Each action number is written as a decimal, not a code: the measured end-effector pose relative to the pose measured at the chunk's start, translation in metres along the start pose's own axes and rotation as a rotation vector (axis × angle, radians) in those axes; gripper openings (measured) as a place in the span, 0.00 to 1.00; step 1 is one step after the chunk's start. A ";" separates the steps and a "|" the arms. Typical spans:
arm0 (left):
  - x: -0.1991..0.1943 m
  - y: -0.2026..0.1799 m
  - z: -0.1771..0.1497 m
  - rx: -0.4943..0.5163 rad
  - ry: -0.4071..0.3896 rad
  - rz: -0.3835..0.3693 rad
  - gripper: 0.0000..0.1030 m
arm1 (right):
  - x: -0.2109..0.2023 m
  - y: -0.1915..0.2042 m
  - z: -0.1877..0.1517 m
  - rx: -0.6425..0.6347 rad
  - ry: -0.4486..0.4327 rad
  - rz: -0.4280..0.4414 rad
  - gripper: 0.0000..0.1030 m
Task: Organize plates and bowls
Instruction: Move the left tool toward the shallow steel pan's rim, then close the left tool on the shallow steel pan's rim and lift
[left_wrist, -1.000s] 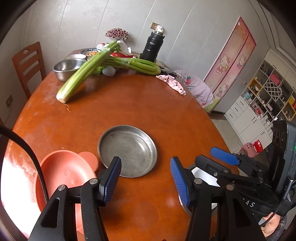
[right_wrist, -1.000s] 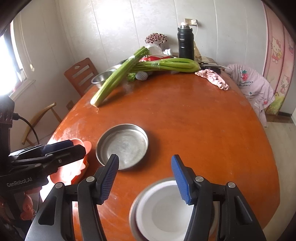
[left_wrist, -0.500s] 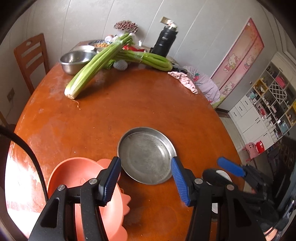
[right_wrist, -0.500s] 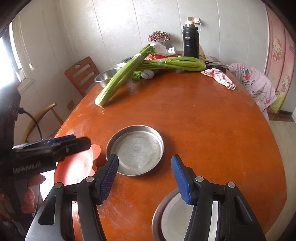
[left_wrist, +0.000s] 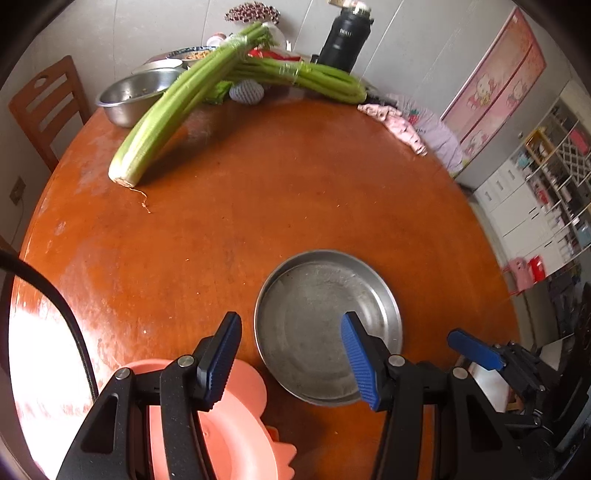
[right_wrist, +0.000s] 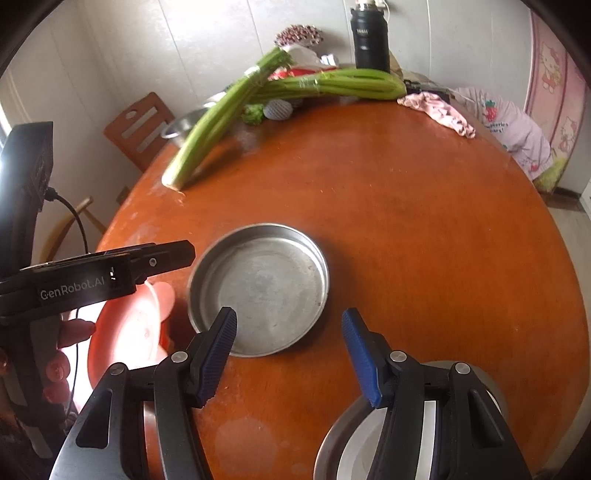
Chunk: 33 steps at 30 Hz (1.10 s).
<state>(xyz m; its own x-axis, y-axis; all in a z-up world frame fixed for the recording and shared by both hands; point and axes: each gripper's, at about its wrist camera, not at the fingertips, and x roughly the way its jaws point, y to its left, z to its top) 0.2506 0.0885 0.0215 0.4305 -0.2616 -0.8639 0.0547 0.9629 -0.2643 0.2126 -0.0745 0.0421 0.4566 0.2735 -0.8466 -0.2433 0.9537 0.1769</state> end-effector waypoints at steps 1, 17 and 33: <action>0.004 0.000 0.000 0.003 0.006 -0.002 0.54 | 0.004 0.000 0.000 -0.001 0.012 -0.008 0.59; 0.038 -0.005 0.001 -0.005 0.065 0.017 0.54 | 0.033 0.000 0.004 0.013 0.091 -0.004 0.59; 0.055 -0.002 0.006 -0.019 0.103 0.053 0.54 | 0.050 -0.005 0.009 0.037 0.133 0.021 0.59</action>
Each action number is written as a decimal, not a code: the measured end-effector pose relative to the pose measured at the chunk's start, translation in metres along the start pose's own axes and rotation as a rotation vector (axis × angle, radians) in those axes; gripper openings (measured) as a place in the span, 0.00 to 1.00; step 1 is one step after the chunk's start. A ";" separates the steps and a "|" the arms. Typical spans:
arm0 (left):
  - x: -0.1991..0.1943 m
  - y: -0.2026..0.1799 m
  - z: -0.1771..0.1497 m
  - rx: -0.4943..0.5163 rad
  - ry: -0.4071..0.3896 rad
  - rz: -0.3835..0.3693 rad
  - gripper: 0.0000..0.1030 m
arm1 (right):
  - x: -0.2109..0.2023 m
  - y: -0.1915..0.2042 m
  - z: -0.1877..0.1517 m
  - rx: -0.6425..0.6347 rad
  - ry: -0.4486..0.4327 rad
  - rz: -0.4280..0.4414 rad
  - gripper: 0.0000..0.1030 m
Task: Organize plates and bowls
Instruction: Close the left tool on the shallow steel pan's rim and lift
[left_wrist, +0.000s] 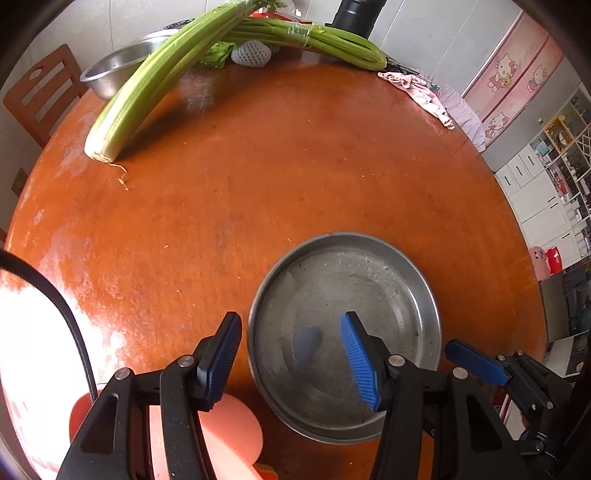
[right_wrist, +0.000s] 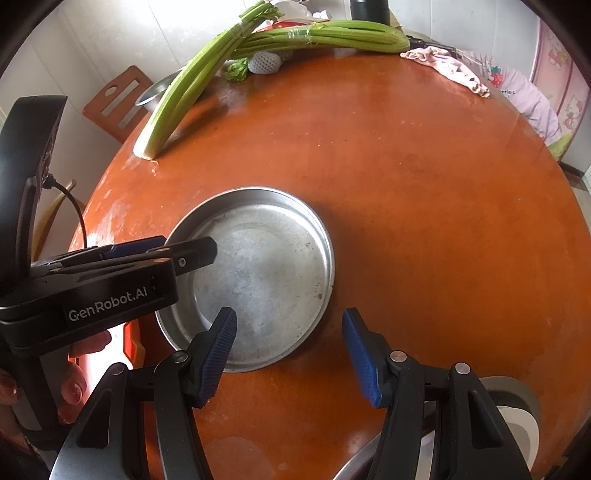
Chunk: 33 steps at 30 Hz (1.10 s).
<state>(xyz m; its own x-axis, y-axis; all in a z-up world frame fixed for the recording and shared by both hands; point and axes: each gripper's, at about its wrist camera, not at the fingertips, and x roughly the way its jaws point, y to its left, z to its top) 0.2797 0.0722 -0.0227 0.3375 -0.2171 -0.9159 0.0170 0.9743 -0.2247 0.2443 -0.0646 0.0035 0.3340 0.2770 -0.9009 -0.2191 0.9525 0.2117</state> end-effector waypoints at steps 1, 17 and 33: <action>0.001 -0.001 0.000 0.002 0.002 -0.001 0.54 | 0.001 0.000 0.000 0.002 0.002 0.002 0.59; 0.012 -0.012 -0.004 0.044 0.015 0.040 0.53 | 0.016 0.007 0.003 -0.009 0.020 0.028 0.59; 0.004 -0.006 -0.005 0.035 -0.003 0.012 0.50 | 0.011 0.005 -0.001 0.000 -0.008 0.028 0.59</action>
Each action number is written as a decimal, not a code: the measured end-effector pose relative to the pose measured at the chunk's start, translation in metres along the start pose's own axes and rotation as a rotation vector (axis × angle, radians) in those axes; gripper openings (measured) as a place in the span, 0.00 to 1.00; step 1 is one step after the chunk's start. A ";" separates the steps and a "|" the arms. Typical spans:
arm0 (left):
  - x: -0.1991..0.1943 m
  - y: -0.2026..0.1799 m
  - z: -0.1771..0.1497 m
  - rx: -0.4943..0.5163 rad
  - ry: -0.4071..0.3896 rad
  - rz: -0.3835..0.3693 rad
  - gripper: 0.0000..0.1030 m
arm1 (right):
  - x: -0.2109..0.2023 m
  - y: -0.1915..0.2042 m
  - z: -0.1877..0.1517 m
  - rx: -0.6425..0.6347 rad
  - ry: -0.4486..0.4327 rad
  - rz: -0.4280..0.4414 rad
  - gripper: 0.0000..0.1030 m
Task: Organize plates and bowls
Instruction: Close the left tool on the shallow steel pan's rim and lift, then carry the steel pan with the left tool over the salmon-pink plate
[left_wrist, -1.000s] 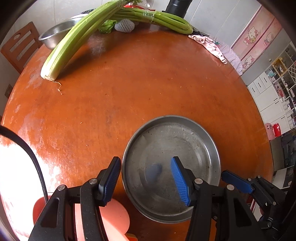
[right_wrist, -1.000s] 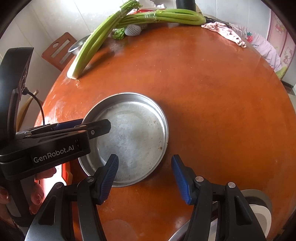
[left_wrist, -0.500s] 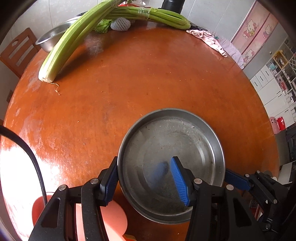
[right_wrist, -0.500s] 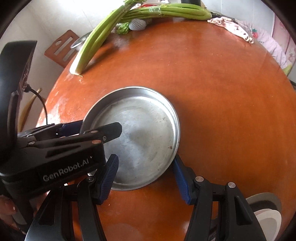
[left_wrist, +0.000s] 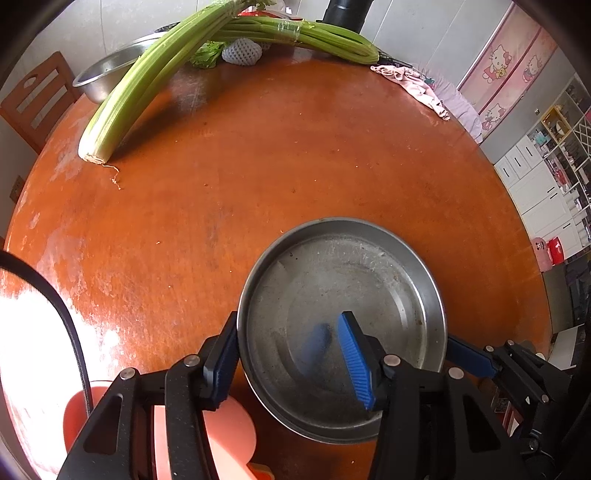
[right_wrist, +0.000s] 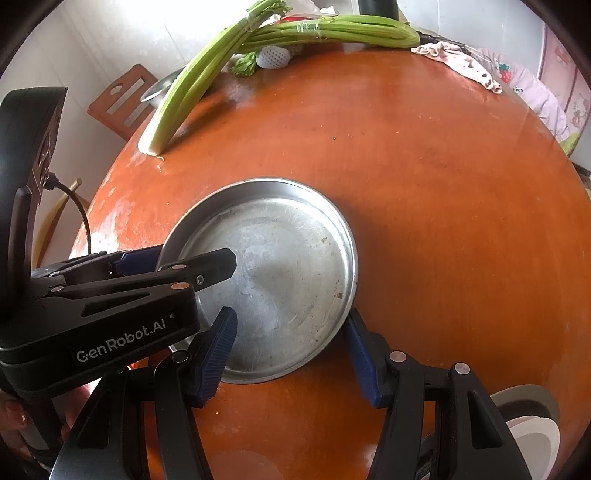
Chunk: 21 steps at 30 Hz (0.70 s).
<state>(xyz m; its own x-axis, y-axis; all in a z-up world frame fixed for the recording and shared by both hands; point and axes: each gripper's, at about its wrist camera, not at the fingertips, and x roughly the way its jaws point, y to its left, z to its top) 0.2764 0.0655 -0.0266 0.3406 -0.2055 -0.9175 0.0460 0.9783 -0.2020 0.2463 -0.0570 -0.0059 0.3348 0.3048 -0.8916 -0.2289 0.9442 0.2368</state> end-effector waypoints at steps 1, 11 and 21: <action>-0.001 0.000 0.000 0.002 -0.004 0.002 0.51 | 0.000 0.000 0.000 0.000 0.000 0.000 0.59; -0.017 -0.004 -0.002 0.006 -0.037 0.001 0.50 | -0.016 0.002 -0.001 -0.004 -0.035 0.015 0.59; -0.035 -0.008 -0.006 0.007 -0.075 0.004 0.50 | -0.033 0.005 -0.006 -0.008 -0.066 0.033 0.59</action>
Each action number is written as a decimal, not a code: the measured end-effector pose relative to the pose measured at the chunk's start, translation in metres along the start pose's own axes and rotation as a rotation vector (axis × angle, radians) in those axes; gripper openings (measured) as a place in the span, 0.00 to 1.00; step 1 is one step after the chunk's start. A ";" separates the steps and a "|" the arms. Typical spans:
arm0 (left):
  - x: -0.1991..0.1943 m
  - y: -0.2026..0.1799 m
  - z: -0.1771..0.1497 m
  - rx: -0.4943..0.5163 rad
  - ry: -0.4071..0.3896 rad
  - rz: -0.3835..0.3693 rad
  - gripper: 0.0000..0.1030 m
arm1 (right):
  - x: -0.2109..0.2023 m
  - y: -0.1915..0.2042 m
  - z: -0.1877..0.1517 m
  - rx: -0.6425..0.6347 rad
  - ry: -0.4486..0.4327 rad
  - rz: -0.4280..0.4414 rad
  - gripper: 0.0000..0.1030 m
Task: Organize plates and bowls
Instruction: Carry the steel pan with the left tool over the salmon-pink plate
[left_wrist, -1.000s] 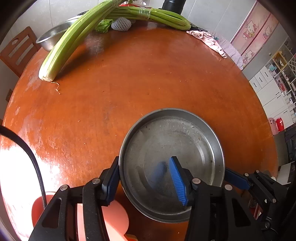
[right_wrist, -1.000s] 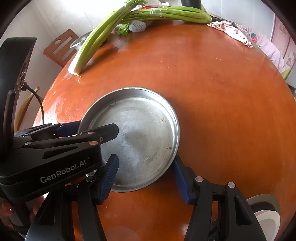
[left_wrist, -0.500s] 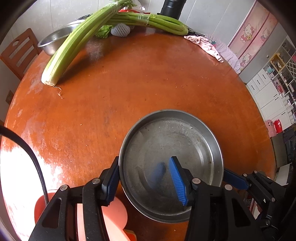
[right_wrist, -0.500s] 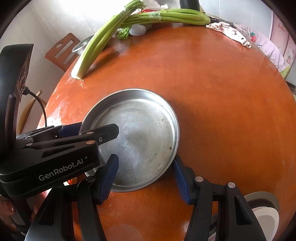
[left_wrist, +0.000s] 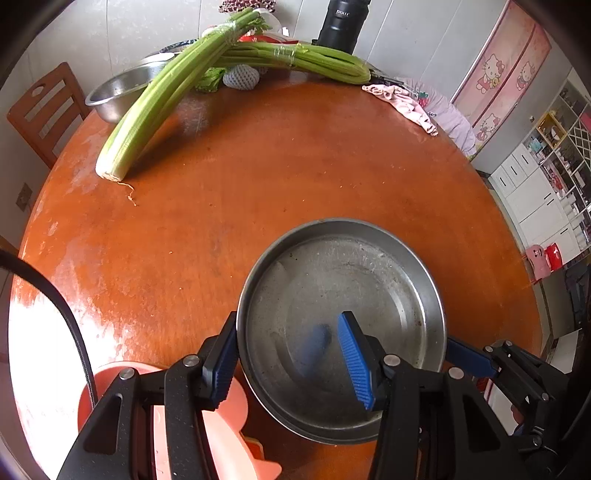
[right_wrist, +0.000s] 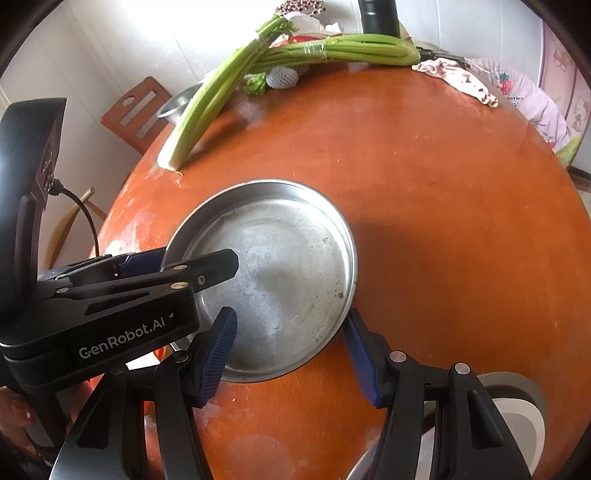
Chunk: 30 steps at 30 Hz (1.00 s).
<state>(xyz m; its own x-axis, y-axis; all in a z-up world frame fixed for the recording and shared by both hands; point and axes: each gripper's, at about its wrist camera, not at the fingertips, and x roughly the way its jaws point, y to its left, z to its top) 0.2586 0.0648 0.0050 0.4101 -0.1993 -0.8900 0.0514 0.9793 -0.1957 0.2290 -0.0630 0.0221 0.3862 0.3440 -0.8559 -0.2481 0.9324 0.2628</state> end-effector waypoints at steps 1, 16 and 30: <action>-0.002 -0.001 0.000 0.001 -0.004 0.000 0.50 | -0.002 0.000 0.000 -0.002 -0.004 0.000 0.59; -0.026 -0.010 -0.007 0.006 -0.045 0.002 0.50 | -0.031 0.004 -0.011 -0.019 -0.059 0.012 0.59; -0.054 -0.010 -0.024 -0.006 -0.088 0.006 0.50 | -0.055 0.015 -0.023 -0.051 -0.105 0.032 0.59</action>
<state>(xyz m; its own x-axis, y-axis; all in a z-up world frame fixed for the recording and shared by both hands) 0.2141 0.0647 0.0449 0.4885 -0.1894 -0.8517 0.0436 0.9802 -0.1930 0.1837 -0.0699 0.0629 0.4673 0.3854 -0.7957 -0.3052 0.9150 0.2640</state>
